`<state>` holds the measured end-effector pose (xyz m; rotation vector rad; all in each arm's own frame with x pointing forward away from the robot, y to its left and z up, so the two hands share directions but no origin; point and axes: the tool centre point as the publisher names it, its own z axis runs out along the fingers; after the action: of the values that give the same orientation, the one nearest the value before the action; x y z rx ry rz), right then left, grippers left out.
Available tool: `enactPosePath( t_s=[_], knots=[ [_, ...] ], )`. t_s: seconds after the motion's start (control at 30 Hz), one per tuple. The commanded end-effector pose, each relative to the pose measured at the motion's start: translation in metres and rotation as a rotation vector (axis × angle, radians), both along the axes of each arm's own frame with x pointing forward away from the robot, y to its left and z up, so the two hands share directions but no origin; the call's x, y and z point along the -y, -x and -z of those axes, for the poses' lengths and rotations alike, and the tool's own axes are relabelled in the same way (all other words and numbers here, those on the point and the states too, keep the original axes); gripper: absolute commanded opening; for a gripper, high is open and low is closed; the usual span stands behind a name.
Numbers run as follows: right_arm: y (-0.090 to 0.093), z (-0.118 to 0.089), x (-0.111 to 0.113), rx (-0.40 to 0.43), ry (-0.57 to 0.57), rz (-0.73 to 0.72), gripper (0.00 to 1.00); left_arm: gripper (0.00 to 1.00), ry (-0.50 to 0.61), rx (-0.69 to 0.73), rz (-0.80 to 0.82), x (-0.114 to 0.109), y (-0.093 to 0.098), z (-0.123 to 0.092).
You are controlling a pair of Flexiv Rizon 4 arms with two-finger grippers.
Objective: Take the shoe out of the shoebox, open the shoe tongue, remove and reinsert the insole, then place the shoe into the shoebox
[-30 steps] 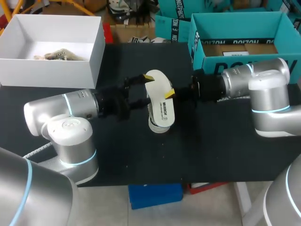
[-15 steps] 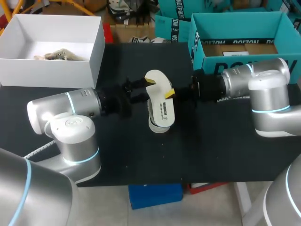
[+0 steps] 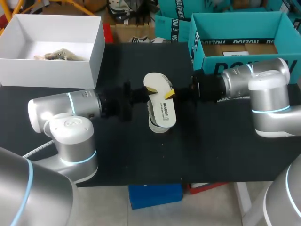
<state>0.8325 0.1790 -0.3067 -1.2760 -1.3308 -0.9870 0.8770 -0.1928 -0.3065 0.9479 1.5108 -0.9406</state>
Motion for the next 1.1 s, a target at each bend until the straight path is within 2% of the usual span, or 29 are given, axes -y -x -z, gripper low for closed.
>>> enactPosePath(
  t_s=[0.03, 0.27, 0.53, 0.67, 0.8, 1.1],
  knots=[
    [-0.002, -0.002, -0.002, -0.001, 0.021, 0.016, 1.0, 0.0, -0.027, -0.014, 0.02, -0.008, 0.013, -0.004],
    [0.004, -0.014, 0.011, 0.006, 0.125, 0.054, 1.0, 0.0, -0.071, -0.045, 0.067, -0.021, 0.036, -0.011],
    [0.017, -0.026, 0.038, 0.004, 0.235, 0.146, 1.0, 0.0, -0.098, -0.1, 0.106, -0.036, 0.065, -0.017],
    [0.029, -0.028, 0.054, -0.008, 0.299, 0.217, 1.0, 0.0, -0.114, -0.17, 0.152, -0.036, 0.088, -0.008],
    [0.044, -0.03, 0.07, -0.018, 0.46, 0.304, 1.0, 0.0, -0.144, -0.192, 0.182, -0.035, 0.107, -0.003],
    [0.081, -0.044, 0.105, -0.041, 0.487, 0.483, 1.0, 0.0, -0.177, -0.193, 0.233, -0.039, 0.129, -0.006]
  ],
)
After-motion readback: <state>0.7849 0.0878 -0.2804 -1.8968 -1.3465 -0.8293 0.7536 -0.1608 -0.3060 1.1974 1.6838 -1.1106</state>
